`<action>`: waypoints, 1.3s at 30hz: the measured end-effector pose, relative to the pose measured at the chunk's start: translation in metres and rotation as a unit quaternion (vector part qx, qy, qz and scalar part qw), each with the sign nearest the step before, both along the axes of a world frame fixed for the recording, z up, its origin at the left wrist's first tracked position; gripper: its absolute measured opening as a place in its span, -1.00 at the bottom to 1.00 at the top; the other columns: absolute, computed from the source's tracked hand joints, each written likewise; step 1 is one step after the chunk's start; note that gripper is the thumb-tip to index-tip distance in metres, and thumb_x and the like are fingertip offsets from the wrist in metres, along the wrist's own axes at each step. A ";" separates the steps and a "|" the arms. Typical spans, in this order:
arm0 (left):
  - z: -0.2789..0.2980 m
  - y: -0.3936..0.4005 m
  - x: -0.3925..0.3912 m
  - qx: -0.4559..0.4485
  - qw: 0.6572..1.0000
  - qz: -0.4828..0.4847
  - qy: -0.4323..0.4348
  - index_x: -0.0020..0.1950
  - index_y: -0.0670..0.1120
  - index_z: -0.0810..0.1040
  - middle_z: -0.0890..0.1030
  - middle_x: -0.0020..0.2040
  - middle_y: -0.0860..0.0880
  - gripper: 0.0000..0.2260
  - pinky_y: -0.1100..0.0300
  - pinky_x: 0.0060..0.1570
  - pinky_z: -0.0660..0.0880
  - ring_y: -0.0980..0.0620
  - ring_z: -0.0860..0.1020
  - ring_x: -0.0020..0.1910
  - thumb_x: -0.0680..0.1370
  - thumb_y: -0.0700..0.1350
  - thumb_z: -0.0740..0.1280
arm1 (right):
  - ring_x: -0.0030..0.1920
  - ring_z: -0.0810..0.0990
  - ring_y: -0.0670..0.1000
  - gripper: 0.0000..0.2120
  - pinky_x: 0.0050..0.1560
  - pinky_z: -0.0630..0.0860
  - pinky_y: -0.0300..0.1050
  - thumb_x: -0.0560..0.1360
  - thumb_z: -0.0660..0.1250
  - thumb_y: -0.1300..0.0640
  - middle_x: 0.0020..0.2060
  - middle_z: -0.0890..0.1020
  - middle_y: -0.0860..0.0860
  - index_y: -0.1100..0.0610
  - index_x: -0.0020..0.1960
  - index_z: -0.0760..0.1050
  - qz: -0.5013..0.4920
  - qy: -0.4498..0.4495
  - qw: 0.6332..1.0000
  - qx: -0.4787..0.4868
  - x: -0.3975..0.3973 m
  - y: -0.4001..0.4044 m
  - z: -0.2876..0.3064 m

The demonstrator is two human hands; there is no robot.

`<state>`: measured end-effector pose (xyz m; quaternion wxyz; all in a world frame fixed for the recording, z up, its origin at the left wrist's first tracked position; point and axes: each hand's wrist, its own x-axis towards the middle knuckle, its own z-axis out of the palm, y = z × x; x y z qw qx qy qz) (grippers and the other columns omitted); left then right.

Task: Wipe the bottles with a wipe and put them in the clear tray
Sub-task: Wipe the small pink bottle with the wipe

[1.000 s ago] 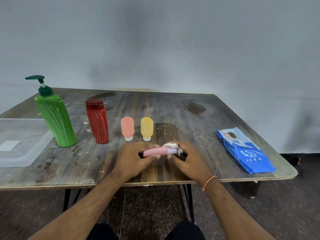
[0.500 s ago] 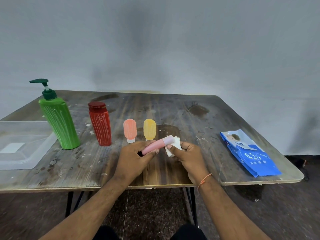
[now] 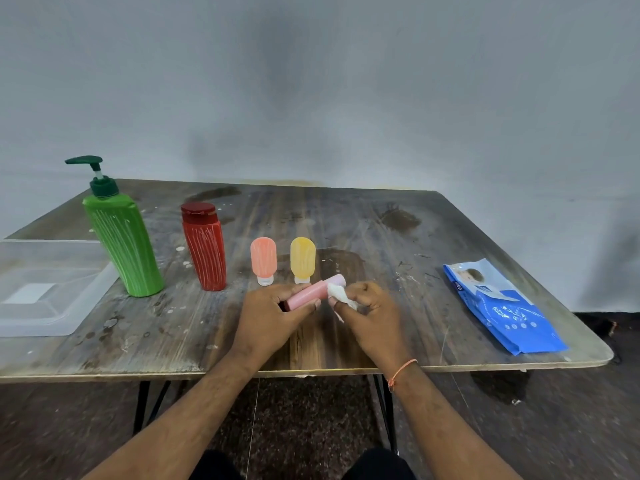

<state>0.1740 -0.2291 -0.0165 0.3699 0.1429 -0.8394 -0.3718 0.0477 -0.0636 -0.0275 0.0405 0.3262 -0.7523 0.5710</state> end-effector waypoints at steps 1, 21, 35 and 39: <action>0.000 0.000 0.000 0.003 1.000 -0.002 -0.001 0.28 0.03 0.72 0.74 0.01 0.19 -0.62 0.47 -0.13 0.47 0.31 0.63 -0.03 0.48 0.03 0.59 | -0.04 0.64 -0.19 -0.90 -0.14 0.54 -0.29 0.52 0.60 0.07 -0.11 0.67 -0.24 -0.03 0.03 0.79 0.004 0.017 1.000 0.007 0.002 0.000 0.001; 0.001 -0.002 0.000 0.014 1.000 -0.028 -0.002 0.21 0.08 0.74 0.73 0.03 0.24 -0.67 0.35 -0.01 0.57 0.22 0.67 0.03 0.45 -0.04 0.62 | 0.03 0.65 -0.15 -0.69 -0.04 0.52 -0.34 0.60 0.51 0.17 0.02 0.67 -0.19 0.00 0.33 0.71 0.032 0.129 0.991 0.030 0.006 0.000 -0.003; 0.002 -0.006 -0.013 0.130 0.989 -0.065 -0.033 0.26 0.09 0.70 0.73 0.11 0.16 -0.65 0.07 0.17 0.64 0.15 0.69 0.11 0.48 0.04 0.58 | -0.28 0.60 -0.12 -0.81 -0.26 0.56 -0.25 0.59 0.53 0.12 -0.14 0.77 -0.09 0.06 0.19 0.75 0.024 -0.218 0.970 -0.103 -0.023 0.037 0.010; 0.004 0.012 -0.036 0.141 0.988 -0.055 -0.042 0.28 0.16 0.66 0.72 0.06 0.28 -0.68 0.20 0.12 0.63 0.26 0.68 0.07 0.53 0.03 0.55 | -0.19 0.66 -0.09 -0.81 -0.24 0.58 -0.28 0.58 0.53 0.08 -0.07 0.77 -0.17 -0.02 0.19 0.72 -0.012 -0.229 0.968 -0.099 -0.033 0.052 0.010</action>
